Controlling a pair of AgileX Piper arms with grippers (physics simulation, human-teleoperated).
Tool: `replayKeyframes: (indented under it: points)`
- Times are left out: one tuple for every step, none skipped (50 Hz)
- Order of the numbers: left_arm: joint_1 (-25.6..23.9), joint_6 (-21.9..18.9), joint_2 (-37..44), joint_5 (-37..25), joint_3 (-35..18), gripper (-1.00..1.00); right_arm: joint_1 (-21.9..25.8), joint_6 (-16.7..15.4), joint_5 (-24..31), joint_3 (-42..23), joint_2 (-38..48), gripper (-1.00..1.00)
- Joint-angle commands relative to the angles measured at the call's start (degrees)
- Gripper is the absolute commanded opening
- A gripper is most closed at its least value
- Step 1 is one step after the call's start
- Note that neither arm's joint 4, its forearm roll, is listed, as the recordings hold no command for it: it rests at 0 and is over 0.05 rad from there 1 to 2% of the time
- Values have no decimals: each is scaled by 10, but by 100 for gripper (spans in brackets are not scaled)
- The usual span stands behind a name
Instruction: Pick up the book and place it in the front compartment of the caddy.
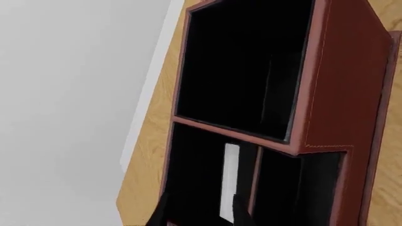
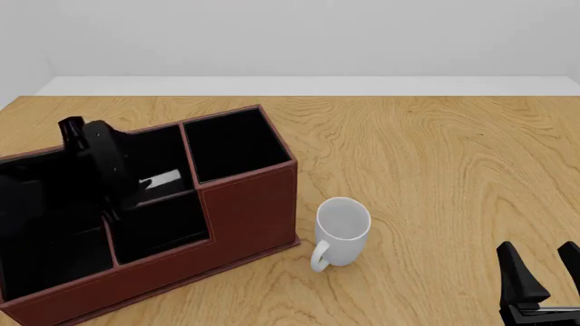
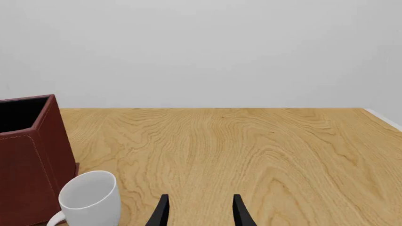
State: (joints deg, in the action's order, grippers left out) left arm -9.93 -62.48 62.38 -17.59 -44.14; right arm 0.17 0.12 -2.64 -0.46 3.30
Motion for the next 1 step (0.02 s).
replayKeyframes:
  points:
    - [-2, -1, -32, -29, -2, 100, 0, 0, 0, 0, 0, 100]
